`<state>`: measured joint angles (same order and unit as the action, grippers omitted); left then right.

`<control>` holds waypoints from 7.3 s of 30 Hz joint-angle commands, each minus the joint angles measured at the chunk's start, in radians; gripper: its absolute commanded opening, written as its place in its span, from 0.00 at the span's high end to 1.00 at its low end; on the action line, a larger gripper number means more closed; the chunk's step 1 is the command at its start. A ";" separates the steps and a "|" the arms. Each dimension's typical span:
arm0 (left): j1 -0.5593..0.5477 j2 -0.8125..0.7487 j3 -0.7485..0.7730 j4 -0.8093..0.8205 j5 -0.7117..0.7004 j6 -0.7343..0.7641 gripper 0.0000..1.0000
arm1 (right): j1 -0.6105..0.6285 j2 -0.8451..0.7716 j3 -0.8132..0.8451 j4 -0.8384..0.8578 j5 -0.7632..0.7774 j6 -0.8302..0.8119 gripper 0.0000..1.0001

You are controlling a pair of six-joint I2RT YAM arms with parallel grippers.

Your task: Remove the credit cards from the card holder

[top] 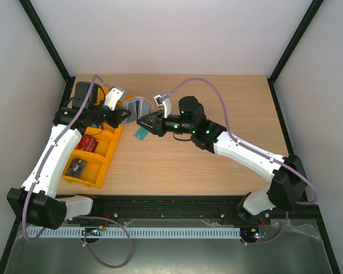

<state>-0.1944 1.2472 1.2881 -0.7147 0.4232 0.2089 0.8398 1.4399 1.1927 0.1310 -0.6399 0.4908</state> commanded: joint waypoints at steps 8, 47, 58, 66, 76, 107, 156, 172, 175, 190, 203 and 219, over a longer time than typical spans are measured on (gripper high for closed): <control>0.076 -0.035 0.068 -0.144 0.602 0.146 0.98 | -0.072 -0.012 -0.008 -0.014 -0.004 0.026 0.81; 0.037 -0.030 -0.015 -0.163 0.846 0.223 0.83 | -0.056 -0.086 -0.062 0.140 -0.240 -0.011 0.98; 0.036 -0.037 -0.017 -0.163 0.836 0.233 0.98 | -0.059 -0.137 -0.013 0.045 -0.475 -0.114 0.71; 0.028 -0.045 -0.006 -0.214 0.860 0.288 0.98 | -0.059 -0.096 -0.013 0.141 -0.417 -0.026 0.64; -0.007 -0.035 -0.014 -0.232 0.849 0.325 0.98 | -0.031 -0.058 0.028 0.175 -0.323 0.002 0.68; 0.013 -0.051 -0.032 -0.237 0.888 0.340 0.98 | -0.085 -0.169 -0.009 -0.051 -0.236 -0.135 0.98; 0.010 -0.055 -0.025 -0.314 0.881 0.451 0.98 | -0.083 -0.054 0.136 -0.266 -0.211 -0.186 0.68; 0.016 -0.057 -0.048 -0.257 0.884 0.380 0.95 | -0.036 -0.055 0.102 -0.204 -0.222 -0.193 0.98; 0.018 -0.060 -0.056 -0.263 0.897 0.384 0.85 | -0.077 -0.099 0.062 -0.165 -0.208 -0.167 0.98; 0.018 -0.065 -0.070 -0.259 0.900 0.375 0.97 | -0.125 -0.126 0.049 -0.176 -0.233 -0.144 0.98; 0.031 -0.066 -0.108 -0.111 0.910 0.209 0.98 | -0.114 -0.079 -0.079 -0.019 -0.349 -0.017 0.86; 0.046 -0.109 -0.400 0.339 0.746 -0.280 0.98 | -0.240 -0.253 -0.067 -0.307 -0.073 -0.167 0.98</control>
<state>-0.1497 1.1549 0.9901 -0.6186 1.2301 0.1879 0.6884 1.2831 1.1198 -0.0509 -0.8482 0.3782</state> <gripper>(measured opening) 0.109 0.018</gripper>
